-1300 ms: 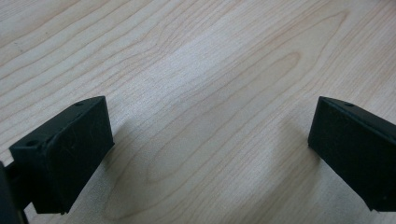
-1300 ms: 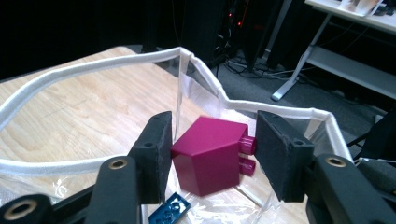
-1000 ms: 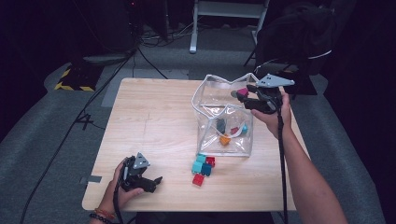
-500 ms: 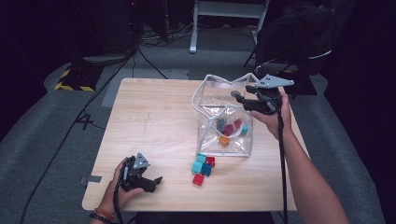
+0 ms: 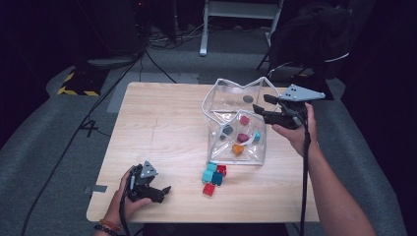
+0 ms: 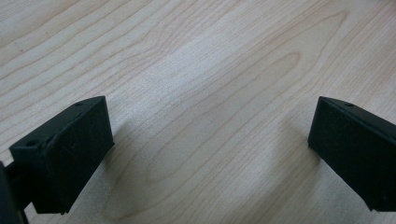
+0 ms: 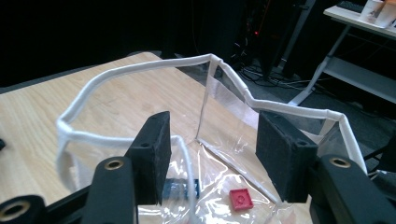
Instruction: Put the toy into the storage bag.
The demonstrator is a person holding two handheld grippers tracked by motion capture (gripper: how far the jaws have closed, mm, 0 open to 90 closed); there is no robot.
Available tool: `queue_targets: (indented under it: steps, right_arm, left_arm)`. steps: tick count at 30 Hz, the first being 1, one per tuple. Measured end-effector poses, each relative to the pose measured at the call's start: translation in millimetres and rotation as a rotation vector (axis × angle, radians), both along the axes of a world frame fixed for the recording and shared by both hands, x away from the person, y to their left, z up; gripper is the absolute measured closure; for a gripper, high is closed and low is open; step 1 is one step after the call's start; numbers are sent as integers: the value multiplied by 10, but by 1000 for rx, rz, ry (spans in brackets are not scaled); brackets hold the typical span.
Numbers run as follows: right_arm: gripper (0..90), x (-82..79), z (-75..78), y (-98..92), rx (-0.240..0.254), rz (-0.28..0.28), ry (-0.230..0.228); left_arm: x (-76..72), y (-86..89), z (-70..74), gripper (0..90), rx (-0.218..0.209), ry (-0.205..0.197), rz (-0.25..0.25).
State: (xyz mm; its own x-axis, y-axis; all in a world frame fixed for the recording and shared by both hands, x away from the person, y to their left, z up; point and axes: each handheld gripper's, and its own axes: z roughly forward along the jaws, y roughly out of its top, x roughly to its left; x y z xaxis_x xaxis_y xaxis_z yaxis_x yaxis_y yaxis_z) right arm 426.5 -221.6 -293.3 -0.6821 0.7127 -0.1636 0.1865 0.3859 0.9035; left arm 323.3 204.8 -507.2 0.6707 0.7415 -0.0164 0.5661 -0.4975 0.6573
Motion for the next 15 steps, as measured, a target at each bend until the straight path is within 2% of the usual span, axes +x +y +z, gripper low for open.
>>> queue_targets:
  steps: [9, 15]
  right_arm:
    - [464, -336, 5, -127, 19, 30, -34]
    - [464, -541, -21, -181, 6, 64, -49]
  left_arm:
    - [0, 0, 0, 1, 0, 0, 0]
    - [0, 0, 0, 1, 1, 0, 0]
